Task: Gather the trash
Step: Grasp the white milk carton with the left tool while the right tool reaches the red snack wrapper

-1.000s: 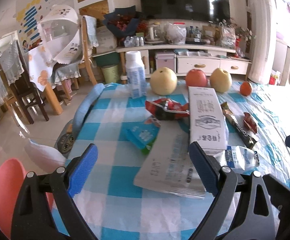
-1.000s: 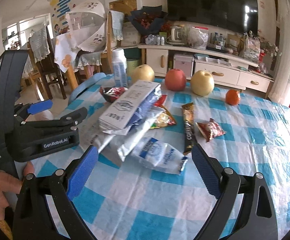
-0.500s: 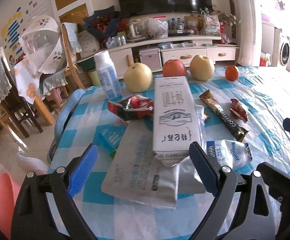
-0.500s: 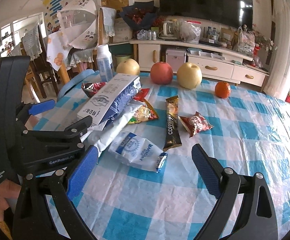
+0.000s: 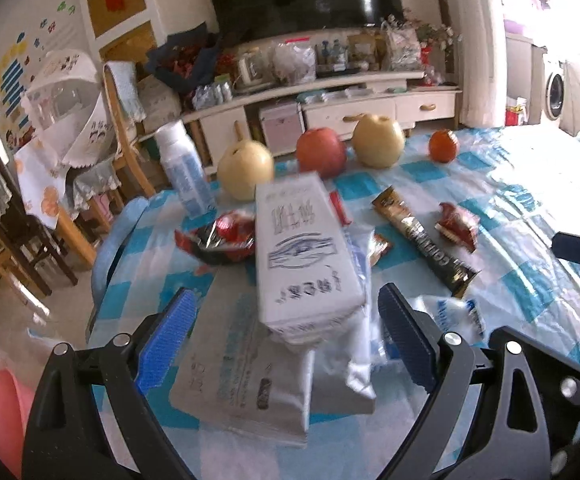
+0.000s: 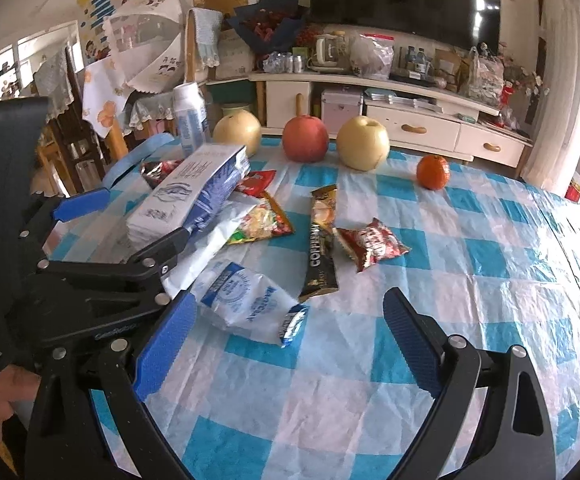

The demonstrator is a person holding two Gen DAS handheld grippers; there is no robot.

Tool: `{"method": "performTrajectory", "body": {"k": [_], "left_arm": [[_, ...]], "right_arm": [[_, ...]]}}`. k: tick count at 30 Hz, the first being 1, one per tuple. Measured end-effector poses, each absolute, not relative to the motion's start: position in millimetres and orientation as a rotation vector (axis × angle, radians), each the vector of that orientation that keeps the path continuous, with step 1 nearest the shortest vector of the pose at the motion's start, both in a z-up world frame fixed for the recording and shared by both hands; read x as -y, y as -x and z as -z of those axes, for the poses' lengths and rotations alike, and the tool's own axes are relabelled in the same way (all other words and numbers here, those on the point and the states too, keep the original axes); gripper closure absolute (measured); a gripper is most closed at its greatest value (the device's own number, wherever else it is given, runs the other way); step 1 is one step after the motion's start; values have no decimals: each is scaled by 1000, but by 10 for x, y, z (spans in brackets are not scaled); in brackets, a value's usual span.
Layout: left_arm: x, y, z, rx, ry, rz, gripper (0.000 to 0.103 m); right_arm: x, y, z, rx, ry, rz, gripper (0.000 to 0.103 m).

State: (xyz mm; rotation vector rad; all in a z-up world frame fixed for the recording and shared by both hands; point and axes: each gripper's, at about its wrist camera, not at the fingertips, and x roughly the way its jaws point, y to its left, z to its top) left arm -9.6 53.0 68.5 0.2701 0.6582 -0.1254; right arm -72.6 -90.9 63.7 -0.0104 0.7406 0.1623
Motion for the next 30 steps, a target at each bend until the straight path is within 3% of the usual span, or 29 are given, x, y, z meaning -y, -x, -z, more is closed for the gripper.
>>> {"method": "performTrajectory", "body": {"k": [19,30], "left_arm": [[-434,-269,-695,-683,-251,99,10],[-575,-307,-581,-767,-150,152,10]], "right_arm": [[1514,11,-277,-880,-196,-166,9],[1586,-352,-156,-892,-145,-111,9]]}}
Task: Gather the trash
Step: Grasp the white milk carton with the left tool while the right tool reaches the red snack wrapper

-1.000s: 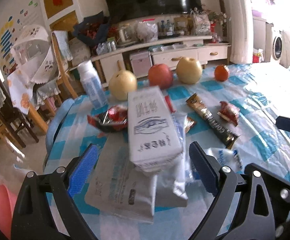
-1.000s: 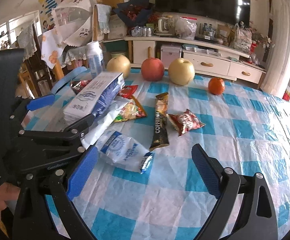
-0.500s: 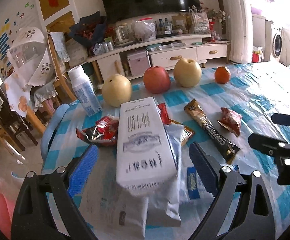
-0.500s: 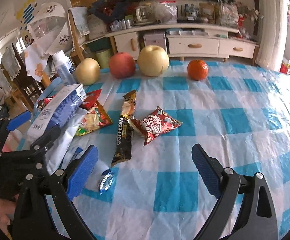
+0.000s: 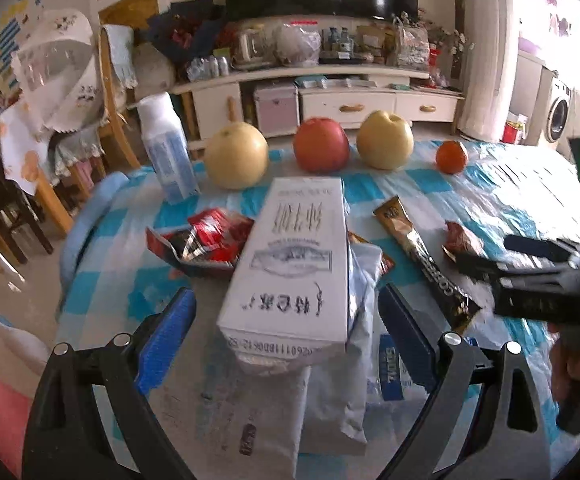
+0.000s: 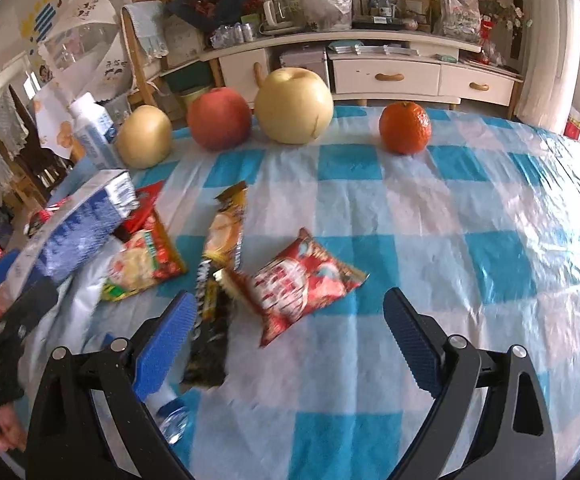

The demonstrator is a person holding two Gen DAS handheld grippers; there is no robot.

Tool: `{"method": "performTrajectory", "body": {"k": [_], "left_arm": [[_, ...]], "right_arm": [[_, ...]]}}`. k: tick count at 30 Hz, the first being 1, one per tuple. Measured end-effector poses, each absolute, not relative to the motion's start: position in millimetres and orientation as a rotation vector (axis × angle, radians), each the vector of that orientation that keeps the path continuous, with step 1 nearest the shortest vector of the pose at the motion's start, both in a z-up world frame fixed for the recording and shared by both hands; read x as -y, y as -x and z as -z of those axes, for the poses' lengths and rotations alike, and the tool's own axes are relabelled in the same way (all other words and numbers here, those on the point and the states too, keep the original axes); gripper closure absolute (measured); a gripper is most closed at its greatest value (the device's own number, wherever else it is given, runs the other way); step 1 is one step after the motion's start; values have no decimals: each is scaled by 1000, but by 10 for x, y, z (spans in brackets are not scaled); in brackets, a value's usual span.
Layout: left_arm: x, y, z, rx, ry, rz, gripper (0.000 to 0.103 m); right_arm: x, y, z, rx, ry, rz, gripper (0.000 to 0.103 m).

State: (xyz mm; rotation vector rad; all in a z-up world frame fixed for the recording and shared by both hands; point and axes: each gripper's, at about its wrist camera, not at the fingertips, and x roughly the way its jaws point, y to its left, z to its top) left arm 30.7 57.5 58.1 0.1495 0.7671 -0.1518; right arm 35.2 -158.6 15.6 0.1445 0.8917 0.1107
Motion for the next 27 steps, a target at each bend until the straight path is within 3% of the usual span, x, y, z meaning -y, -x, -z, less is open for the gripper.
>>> {"method": "performTrajectory", "body": {"k": [10,16,20,24,27], "left_arm": [[-684,-401,-637,-734,-75,169,10],[-656,-454,-540,-758,-74,187,10],[-639,-452,-528,-765,-73,199,32],[-657,-450,-520,-767,-68,188,33],[-676,-436,-526,-771,-60,183,33]], "right_arm": [[1561,-524,-45,-907,-114,-149,11],[1492,-490,-48,-895,-62,-158,27],[1519,-459,-57,-888,-60,-161,39],[1518,-423,-81,-887,-62,-181,52],[1502,-390,-85,-887,-47,-188,53]]}}
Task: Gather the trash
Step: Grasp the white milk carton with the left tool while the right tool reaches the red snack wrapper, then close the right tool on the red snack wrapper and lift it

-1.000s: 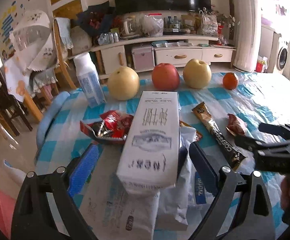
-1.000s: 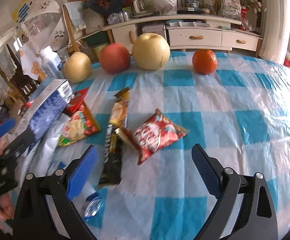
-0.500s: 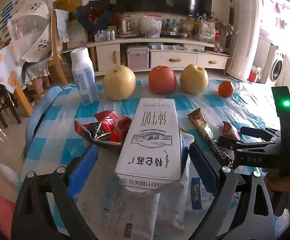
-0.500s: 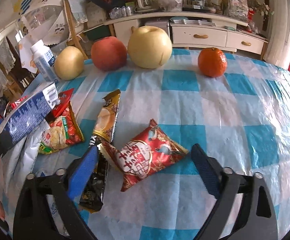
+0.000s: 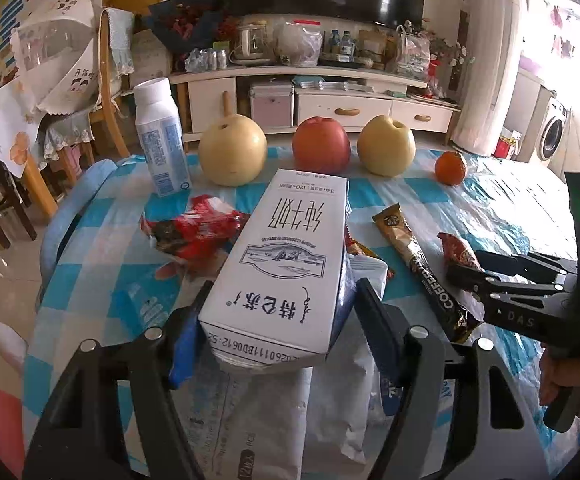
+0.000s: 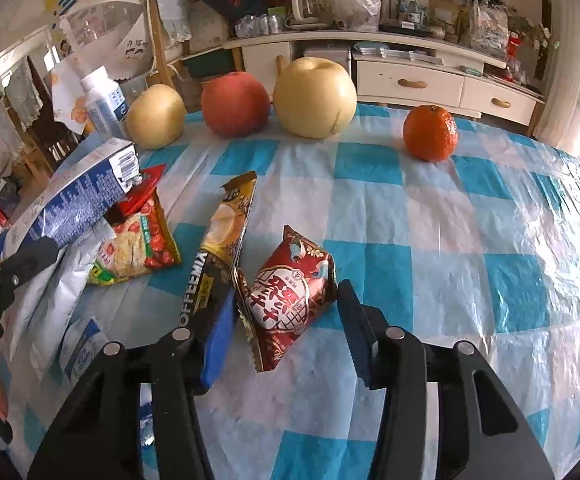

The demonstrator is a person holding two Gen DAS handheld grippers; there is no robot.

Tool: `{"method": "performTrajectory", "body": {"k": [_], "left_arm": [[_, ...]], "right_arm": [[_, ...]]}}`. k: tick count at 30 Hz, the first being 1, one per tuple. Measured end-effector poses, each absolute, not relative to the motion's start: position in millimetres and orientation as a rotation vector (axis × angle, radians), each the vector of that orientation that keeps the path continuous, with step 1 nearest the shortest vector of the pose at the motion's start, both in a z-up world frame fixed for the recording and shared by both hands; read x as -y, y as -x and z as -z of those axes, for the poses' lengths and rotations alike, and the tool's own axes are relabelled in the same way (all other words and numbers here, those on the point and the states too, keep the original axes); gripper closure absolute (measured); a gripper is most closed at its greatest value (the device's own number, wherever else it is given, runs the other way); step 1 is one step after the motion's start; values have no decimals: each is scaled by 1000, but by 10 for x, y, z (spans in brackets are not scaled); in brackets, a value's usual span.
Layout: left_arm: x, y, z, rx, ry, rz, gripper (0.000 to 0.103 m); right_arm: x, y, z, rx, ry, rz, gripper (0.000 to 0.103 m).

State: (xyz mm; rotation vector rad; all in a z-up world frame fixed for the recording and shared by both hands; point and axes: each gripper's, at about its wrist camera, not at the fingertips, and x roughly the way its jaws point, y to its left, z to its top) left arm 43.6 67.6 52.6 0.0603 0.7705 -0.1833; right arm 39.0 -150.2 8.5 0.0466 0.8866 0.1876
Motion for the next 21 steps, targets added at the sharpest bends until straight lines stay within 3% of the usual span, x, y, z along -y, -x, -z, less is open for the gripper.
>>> {"method": "performTrajectory", "body": {"k": [8,10,16,21], "left_arm": [[-740,-343,-581,-760,-29,181,34],[-760,-303,-606,-751,-21,182,34],[-839,-143,-665,-746,8,200,34],[-871,57,-719,-771,24,278,34]], "right_arm": [[1574,-256,-143,-875,-65,-203,57],[1583,-218,-182,-862,-74,-209,68],[1571,-82,-277,-846,-85,-219,77],[1530,25,-215,-899,-81,-236,76]]}}
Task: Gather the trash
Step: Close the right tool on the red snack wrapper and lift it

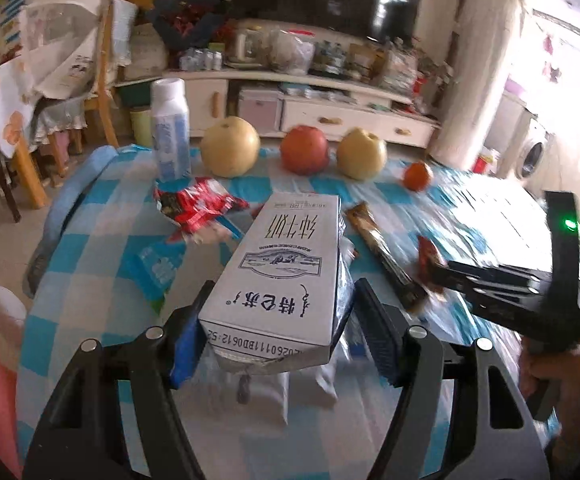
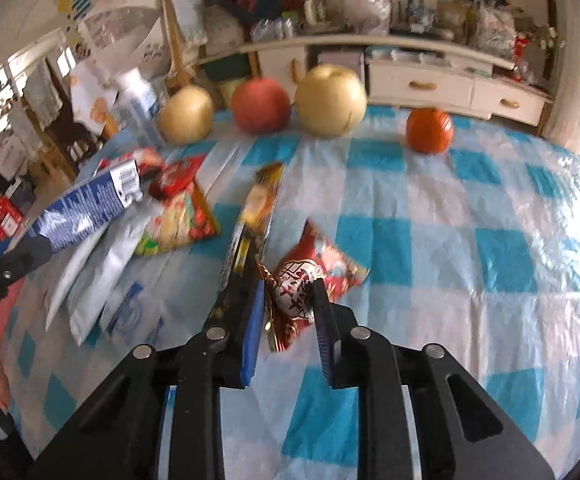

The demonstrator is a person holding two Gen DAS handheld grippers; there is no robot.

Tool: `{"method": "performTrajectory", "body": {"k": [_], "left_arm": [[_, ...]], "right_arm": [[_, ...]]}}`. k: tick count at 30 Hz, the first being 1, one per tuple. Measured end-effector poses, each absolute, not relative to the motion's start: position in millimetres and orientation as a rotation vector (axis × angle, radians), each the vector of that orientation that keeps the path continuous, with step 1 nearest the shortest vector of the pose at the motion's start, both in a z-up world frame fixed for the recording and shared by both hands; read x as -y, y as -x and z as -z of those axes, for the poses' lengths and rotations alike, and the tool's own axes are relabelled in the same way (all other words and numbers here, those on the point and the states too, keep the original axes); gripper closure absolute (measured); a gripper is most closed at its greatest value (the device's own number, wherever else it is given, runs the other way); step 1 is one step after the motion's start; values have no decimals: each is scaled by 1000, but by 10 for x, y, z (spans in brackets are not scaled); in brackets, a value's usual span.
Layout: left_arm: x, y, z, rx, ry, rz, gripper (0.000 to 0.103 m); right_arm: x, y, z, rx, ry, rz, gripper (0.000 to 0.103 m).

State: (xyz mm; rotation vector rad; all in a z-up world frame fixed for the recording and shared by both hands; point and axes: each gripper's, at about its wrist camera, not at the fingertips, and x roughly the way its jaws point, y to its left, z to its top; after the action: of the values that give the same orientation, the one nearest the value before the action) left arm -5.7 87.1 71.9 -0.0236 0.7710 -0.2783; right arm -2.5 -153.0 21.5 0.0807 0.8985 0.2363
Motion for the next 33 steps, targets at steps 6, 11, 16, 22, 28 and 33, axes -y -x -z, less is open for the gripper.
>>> {"method": "performTrajectory", "body": {"k": [6,11,16,22,28,33], "left_arm": [[-757,238,-647,-812,-110,316,32],[-695,203,-648,-809,-138,294,22],[-535,149,-559,-820,-197,282,21],[-306,205,-456,-823,-317,309,21],[-231,222,-313,-838,-429,254,21],[-319,221,-332,-847,-375,240,30]], "right_arm": [[1626,46,-228,-898,-142,-198,36],[1636,-64,-169,-914,-218,-204,36],[1585,-173,-124,-906,-214,-183,36],[1580,-246,-99,-904,-208,-193,55],[1493,-218,-69,-926,-171,-224,62],[1411,-216,-61,-903,-121,-216,53]]}}
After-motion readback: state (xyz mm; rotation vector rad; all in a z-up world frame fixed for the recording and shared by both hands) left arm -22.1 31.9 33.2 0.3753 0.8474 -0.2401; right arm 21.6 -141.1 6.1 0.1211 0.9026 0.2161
